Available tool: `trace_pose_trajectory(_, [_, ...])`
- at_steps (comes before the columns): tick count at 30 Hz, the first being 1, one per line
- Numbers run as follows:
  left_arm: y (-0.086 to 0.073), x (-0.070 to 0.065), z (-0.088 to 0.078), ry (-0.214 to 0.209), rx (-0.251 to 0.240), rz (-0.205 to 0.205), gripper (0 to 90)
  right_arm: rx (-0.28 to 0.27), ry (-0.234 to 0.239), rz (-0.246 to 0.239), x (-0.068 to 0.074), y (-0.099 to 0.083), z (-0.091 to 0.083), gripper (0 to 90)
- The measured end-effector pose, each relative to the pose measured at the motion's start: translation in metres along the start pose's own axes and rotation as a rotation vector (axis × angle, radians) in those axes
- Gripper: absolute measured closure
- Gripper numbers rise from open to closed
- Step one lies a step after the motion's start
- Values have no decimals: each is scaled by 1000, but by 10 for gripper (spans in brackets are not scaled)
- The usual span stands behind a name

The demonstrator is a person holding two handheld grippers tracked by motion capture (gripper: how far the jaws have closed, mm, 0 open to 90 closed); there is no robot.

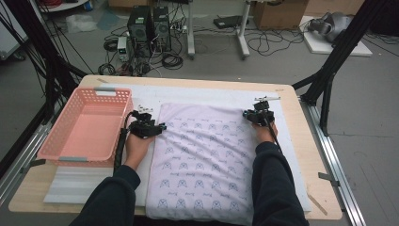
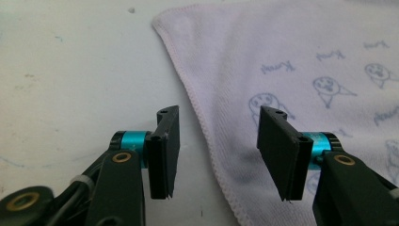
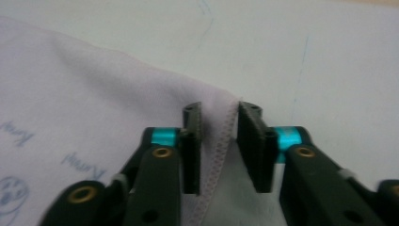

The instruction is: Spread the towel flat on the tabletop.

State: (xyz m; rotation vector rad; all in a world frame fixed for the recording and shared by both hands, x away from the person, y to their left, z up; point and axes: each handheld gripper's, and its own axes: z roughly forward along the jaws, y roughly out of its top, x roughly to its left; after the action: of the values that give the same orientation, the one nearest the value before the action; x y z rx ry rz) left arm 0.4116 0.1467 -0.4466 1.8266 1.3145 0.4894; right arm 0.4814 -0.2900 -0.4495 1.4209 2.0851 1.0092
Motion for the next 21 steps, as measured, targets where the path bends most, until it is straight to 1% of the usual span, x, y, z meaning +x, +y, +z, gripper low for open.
trace_pose_trajectory(1, [0, 1, 0, -1, -3, -5, 496, 10, -62, -58, 1, 3, -1, 882])
trace_pose_trajectory(2, [0, 2, 0, 2, -2, -12, 496, 1, -127, -83, 1, 4, -3, 882])
trace_pose_trajectory(3, [0, 3, 0, 3, -1, -16, 495, -24, -159, -59, 0, 5, -6, 882])
trace_pose_trajectory(4, [0, 3, 0, 3, 0, -22, 494, -40, -193, -59, -1, 5, -8, 880])
trace_pose_trajectory(5, [0, 4, 0, 0, 1, -25, 490, -29, -236, -77, -1, 5, -8, 861])
trace_pose_trajectory(6, [0, 3, 0, -3, -4, -33, 487, -18, -254, -83, 0, 4, -8, 771])
trace_pose_trajectory(7, [1, 2, 1, -6, -10, -33, 485, -12, -252, -68, 0, 4, -7, 663])
trace_pose_trajectory(8, [1, 2, 1, -10, -16, -30, 483, -14, -247, -52, -1, 4, -8, 632])
trace_pose_trajectory(10, [3, 0, 3, -17, -16, -20, 489, -48, -227, -19, -3, 5, -15, 612])
trace_pose_trajectory(11, [5, 0, 5, -18, -17, -18, 496, -73, -230, -13, -4, 5, -20, 609])
trace_pose_trajectory(13, [11, -1, 11, -19, -18, -13, 518, -99, -219, 13, -5, 6, -31, 607])
trace_pose_trajectory(14, [13, 0, 13, -20, -26, -6, 528, -107, -202, 19, -6, 5, -36, 607])
trace_pose_trajectory(15, [17, 0, 20, -18, -13, -9, 542, -107, -187, 17, -7, 4, -39, 602])
trace_pose_trajectory(16, [21, 0, 25, -21, 6, -2, 543, -96, -165, 9, -7, 3, -44, 598])
trace_pose_trajectory(17, [24, 1, 31, -25, 0, -2, 549, -87, -150, 0, -7, 0, -48, 599])
trace_pose_trajectory(18, [27, 1, 37, -23, 12, -10, 555, -84, -136, -4, -6, -3, -52, 599])
trace_pose_trajectory(19, [31, 1, 43, -27, 19, -9, 555, -83, -127, -12, -6, -7, -56, 599])
trace_pose_trajectory(20, [34, 0, 48, -29, 3, -6, 555, -83, -119, -10, -5, -10, -61, 599])
trace_pose_trajectory(21, [37, 0, 53, -33, 6, -6, 557, -86, -112, -10, -5, -14, -64, 599])
